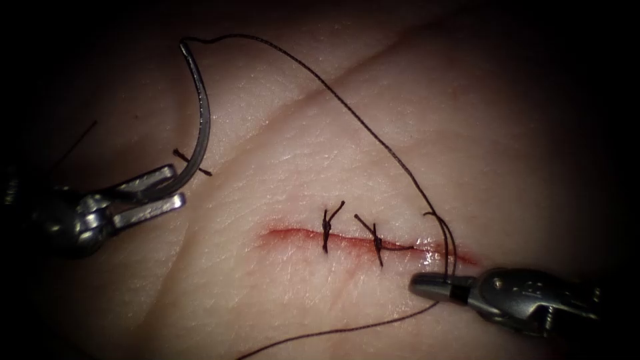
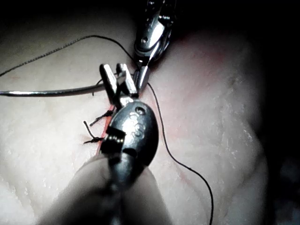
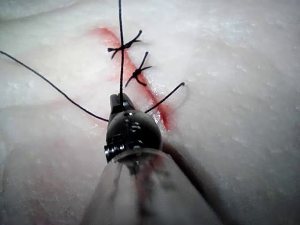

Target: Wound Closure

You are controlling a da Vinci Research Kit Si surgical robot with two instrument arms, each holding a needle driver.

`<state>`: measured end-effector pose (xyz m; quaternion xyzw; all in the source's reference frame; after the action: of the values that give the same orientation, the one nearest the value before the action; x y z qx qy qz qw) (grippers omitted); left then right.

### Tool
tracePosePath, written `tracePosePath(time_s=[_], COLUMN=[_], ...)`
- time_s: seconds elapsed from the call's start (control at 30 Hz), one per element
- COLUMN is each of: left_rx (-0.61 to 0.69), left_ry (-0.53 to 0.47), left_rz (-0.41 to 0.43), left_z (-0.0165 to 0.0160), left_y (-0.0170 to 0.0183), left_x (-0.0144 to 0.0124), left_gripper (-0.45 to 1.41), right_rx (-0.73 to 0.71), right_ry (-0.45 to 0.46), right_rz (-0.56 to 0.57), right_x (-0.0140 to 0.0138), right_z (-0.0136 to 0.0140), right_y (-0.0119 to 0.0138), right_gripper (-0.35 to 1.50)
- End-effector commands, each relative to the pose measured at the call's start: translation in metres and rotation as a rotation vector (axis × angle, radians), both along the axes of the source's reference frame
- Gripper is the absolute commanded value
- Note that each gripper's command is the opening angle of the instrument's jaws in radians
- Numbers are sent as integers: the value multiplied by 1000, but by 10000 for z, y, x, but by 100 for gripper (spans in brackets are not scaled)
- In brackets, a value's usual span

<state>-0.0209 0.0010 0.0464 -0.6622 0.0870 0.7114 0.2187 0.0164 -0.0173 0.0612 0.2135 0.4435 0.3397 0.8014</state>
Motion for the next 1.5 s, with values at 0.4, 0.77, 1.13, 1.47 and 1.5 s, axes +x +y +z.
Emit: tracePosePath(time_s=[0.4,0.77,1.13,1.47,1.5], left_rx=[-9,-12,-11,-9,-9], left_ry=[0,5,3,-1,-1], left_rz=[-2,2,4,5,5], left_z=[15,16,17,26,26], left_y=[-8,-13,-11,-3,-3], left_x=[-14,-16,-14,-13,-13], left_gripper=[-45,-45,-45,-45,-45], right_rx=[0,-3,-302,-487,-487], right_ry=[52,162,220,166,166], right_rz=[32,-48,-52,-115,-115], right_x=[30,95,49,-6,-6], right_z=[-100,-193,-169,-150,-150], right_y=[-56,-127,-49,-18,-18], right_gripper=[-35,-35,146,146,146])
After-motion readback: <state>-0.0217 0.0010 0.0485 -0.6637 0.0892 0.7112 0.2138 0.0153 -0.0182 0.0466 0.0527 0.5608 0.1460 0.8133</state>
